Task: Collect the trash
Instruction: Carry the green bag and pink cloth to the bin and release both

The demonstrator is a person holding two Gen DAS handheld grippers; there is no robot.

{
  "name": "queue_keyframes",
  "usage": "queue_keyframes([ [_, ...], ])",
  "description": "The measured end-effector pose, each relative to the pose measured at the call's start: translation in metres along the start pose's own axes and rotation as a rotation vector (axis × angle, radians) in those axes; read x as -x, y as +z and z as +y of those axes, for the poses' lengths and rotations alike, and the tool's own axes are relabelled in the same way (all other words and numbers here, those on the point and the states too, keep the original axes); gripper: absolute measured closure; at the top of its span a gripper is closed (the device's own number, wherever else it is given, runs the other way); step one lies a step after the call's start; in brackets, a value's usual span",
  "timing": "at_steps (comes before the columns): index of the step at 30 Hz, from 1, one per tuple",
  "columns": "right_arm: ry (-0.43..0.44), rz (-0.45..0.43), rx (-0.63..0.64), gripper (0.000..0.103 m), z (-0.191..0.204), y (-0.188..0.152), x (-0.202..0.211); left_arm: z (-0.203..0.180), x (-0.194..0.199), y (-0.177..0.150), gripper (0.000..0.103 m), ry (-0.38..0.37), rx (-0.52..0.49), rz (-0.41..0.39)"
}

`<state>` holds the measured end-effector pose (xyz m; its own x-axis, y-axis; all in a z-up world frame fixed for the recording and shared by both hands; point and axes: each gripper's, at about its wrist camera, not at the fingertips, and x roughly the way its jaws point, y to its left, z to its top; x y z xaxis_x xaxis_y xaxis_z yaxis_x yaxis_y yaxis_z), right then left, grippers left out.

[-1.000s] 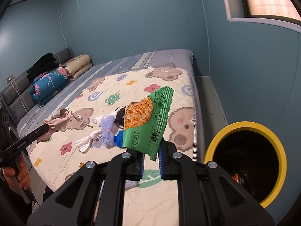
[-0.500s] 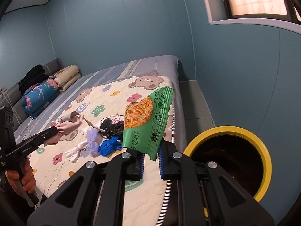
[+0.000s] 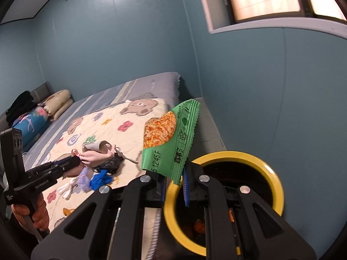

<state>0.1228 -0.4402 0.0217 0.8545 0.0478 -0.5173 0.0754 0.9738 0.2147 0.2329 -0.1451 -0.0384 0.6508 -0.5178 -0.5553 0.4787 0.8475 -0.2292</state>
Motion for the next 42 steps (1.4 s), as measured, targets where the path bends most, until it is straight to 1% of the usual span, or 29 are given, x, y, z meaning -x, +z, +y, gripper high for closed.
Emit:
queue_keyframes([
  [8,-0.058,0.002,-0.072,0.091,-0.043,-0.002,-0.004,-0.045,-0.049,-0.001,0.084,-0.062,-0.060,0.069],
  [16,-0.058,0.023,-0.135,0.091,-0.072,-0.008,-0.019,-0.080,-0.091,-0.012,0.084,-0.114,-0.089,0.135],
  [23,-0.058,0.041,-0.169,0.091,-0.084,-0.013,-0.035,-0.100,-0.114,-0.023,0.084,-0.149,-0.094,0.179],
  [30,-0.058,0.072,-0.203,0.090,-0.096,-0.022,-0.050,-0.105,-0.128,-0.032,0.083,-0.168,-0.075,0.218],
  [33,-0.056,0.079,-0.210,0.087,-0.099,-0.025,-0.052,-0.106,-0.132,-0.033,0.083,-0.174,-0.076,0.226],
  [34,-0.053,0.078,-0.215,0.084,-0.100,-0.025,-0.053,-0.107,-0.133,-0.033,0.083,-0.175,-0.077,0.227],
  [37,-0.063,0.074,-0.221,0.082,-0.100,-0.024,-0.052,-0.108,-0.134,-0.031,0.083,-0.184,-0.068,0.226],
  [39,-0.064,0.071,-0.226,0.077,-0.101,-0.024,-0.052,-0.108,-0.133,-0.031,0.083,-0.190,-0.066,0.222],
  [41,-0.072,0.070,-0.231,0.069,-0.101,-0.023,-0.051,-0.109,-0.131,-0.031,0.075,-0.184,-0.066,0.219],
  [42,-0.078,0.069,-0.230,0.067,-0.101,-0.023,-0.051,-0.108,-0.130,-0.030,0.069,-0.181,-0.065,0.216],
])
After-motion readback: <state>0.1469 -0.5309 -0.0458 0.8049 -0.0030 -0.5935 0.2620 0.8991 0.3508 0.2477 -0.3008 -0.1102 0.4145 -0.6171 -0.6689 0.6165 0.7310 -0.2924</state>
